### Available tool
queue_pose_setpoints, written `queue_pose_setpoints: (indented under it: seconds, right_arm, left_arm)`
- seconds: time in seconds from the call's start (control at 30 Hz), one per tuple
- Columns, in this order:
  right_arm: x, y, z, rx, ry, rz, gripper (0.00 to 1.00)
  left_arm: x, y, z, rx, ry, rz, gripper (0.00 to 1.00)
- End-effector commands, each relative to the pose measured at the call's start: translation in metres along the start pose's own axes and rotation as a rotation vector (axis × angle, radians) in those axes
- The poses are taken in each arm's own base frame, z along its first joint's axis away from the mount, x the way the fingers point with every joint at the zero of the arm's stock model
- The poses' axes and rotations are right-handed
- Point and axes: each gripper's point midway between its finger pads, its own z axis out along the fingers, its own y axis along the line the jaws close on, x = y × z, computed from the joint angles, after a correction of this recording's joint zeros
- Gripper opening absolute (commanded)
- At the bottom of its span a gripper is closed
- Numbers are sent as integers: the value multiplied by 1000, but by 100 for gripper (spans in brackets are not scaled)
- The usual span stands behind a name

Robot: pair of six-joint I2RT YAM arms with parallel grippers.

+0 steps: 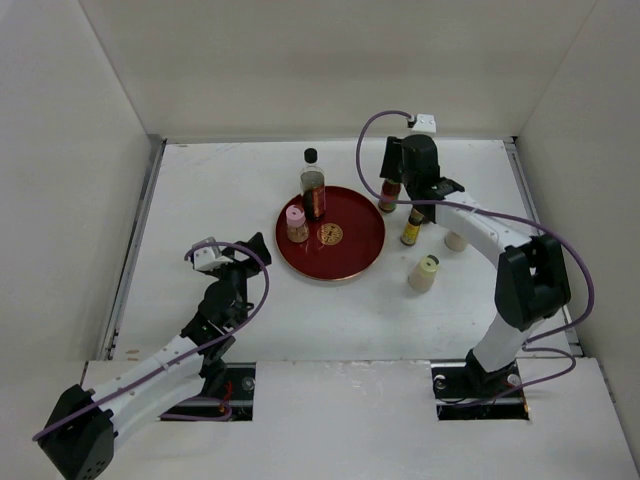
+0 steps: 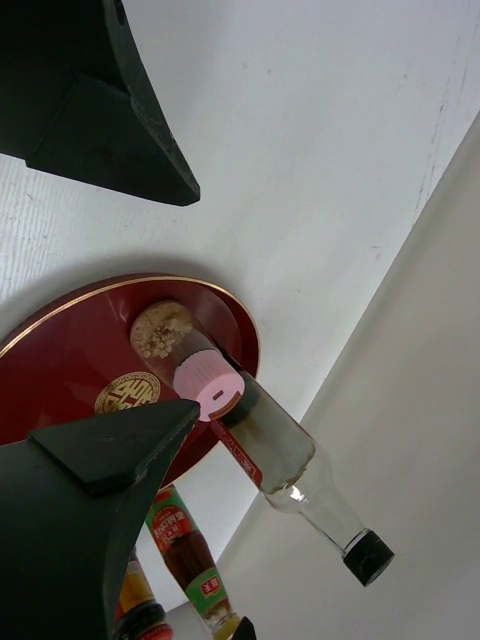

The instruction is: Organize the condiment bottles

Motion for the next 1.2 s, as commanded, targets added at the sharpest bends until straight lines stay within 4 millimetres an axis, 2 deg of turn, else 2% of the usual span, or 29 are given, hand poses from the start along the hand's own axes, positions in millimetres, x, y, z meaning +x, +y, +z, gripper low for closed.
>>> queue_pose_setpoints:
  seconds: [0.0,0.07,0.17,0.23,0.27,0.33,0.4,0.47,0.53,0.63,0.77,1.0,1.17]
  right_arm:
    - [-19,3,8,-13,-30,1,62]
    - [-15,3,14,-4,-22,-3,52]
    - [-13,4,18,-3,-12,-10,50]
    - [-16,3,17,2,-21,-6,34]
    - [-21,2,15,9,-37,4,30]
    - [-42,1,6,17,-103,27,24]
    - [-70,1,-12,3,-207,51,22]
    - [-94,12,-33,-34,-291,57,22]
    - [-106,23,-50,-72,-326,57,22]
    - [-110,48,-66,-135,-338,45,22]
    - [-106,82,-74,-212,-338,46,22]
    - [-92,128,-55,-320,-321,50,23]
    - [-90,144,-42,-339,-313,47,23]
  left_arm:
    - [-10,-4,1,13,-40,-57,78]
    - [-10,-2,2,3,-41,-52,78]
    - [-9,-2,3,4,-36,-49,78]
    - [-8,-2,3,3,-33,-45,78]
    - [-7,-2,3,1,-32,-43,78]
    - [-7,-2,4,0,-33,-43,78]
    - [-7,-2,3,3,-32,-44,78]
    - [-7,-1,4,0,-33,-44,78]
    - [-7,-1,5,-3,-34,-43,78]
    - [-7,-2,5,3,-32,-45,78]
    - [-6,1,6,-7,-34,-40,78]
    - [-5,0,6,-1,-28,-38,79]
    - [-5,1,6,-4,-29,-36,79]
